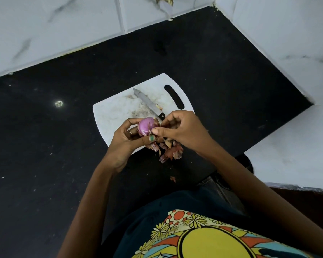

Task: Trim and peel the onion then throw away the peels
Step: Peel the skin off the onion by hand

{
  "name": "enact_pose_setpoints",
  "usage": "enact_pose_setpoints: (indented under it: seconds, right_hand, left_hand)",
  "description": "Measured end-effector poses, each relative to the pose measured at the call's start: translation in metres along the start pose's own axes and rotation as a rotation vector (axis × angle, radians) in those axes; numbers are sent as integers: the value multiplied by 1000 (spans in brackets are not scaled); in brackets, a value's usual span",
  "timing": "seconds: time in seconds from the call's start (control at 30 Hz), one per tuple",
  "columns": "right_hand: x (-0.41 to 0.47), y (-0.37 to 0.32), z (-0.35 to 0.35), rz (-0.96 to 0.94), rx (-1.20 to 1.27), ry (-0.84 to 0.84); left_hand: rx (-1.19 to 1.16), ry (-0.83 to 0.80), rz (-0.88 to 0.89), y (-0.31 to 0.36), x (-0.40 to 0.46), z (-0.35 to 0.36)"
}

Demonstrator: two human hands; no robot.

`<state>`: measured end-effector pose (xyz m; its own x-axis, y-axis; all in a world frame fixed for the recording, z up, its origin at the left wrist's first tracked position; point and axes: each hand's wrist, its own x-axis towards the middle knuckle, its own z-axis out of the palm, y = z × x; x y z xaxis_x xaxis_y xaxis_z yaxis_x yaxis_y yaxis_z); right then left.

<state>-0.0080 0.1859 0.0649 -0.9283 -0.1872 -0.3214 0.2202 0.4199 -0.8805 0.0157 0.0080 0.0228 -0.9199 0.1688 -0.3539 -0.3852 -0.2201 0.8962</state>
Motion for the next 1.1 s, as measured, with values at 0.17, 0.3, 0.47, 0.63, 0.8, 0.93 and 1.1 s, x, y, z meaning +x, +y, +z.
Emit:
enact_pose_setpoints:
  seconds: [0.17, 0.3, 0.47, 0.63, 0.8, 0.93, 1.1]
  right_hand:
    - [2, 0, 0, 93, 152, -57]
    - [1, -4, 1, 100, 146, -58]
    - [3, -4, 2, 93, 155, -21]
    - [3, -4, 2, 136, 269, 5]
    - [4, -3, 1, 260, 557, -23]
    - [6, 1, -2, 364, 832, -105]
    - [6, 6, -6, 441, 976, -172]
  left_hand:
    - [22, 7, 12, 3, 0, 0]
    - [10, -13, 8, 3, 0, -1]
    - [-24, -51, -9, 4, 4, -3]
    - [-167, -69, -73, 4, 6, -4]
    - [-366, -64, -145, 1, 7, -2]
    - [-494, -86, -171, -4, 5, -3]
    - [-611, -157, -193, -8, 1, 0]
